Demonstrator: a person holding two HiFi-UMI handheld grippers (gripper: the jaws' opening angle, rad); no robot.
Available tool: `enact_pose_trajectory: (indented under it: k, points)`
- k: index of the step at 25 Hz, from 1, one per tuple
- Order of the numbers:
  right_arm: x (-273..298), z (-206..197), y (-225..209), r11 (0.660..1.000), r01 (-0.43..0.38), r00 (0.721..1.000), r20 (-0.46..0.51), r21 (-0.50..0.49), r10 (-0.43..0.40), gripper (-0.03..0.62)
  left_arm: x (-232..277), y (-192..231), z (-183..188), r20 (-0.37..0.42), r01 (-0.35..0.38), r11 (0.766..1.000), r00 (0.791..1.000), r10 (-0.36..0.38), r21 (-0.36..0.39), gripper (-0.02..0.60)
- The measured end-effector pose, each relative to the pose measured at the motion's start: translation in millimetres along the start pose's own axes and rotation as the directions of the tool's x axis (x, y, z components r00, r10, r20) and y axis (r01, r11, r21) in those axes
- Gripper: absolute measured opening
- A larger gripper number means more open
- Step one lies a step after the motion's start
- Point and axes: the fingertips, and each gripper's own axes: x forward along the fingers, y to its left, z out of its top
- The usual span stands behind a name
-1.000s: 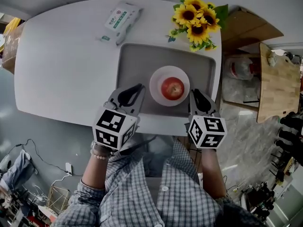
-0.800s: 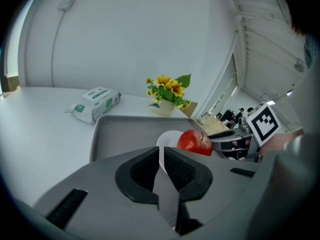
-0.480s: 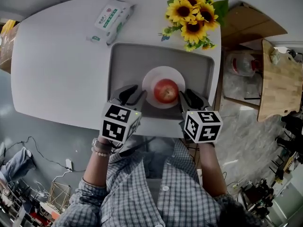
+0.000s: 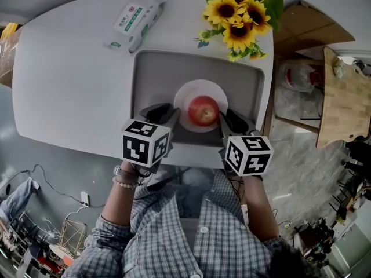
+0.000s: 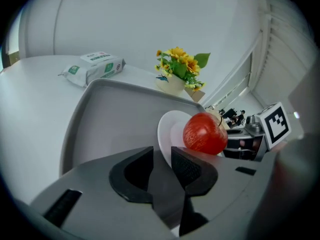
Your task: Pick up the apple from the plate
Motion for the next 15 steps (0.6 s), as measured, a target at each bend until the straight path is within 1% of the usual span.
enact_pose_trajectory:
  k: [3, 4, 5, 8, 11, 13, 15]
  points:
    - [0, -1, 0, 0.999, -0.015, 1.000, -0.005, 0.036, 0.015, 0.095, 1, 0, 0, -0.004, 0.016, 0.999, 1.000, -0.016, -0.029, 0.103]
    - [1, -1, 0, 0.999, -0.016, 1.000, -0.007, 0.046, 0.016, 0.095, 2, 0, 0, -0.006, 0.031, 0.998, 0.999, -0.032, -0.055, 0.067]
    - [1, -2, 0, 0.999, -0.014, 1.000, -0.007, 0.051, 0.015, 0.095, 2, -1, -1, -0.005, 0.049, 0.995, 0.999, -0.050, -0.088, 0.066]
    - [1, -2, 1, 0.998, -0.010, 1.000, -0.016, 0.056, 0.011, 0.095, 2, 0, -1, 0.005, 0.094, 0.977, 0.995, -0.095, -0.191, 0.058]
    - [0, -3, 4, 0.998, -0.008, 0.999, -0.030, 0.064, 0.010, 0.094, 1, 5, 1, 0.029, 0.119, 0.951, 0.993, -0.116, -0.284, 0.044]
    - [1, -3, 8, 0.998, -0.008, 0.999, -0.035, 0.064, 0.010, 0.092, -1, 9, 3, 0.045, 0.127, 0.940, 0.992, -0.119, -0.317, 0.038]
    - [1, -3, 13, 0.998, -0.006, 0.999, -0.035, 0.063, 0.008, 0.089, -3, 14, 4, 0.051, 0.123, 0.937, 0.992, -0.113, -0.326, 0.038]
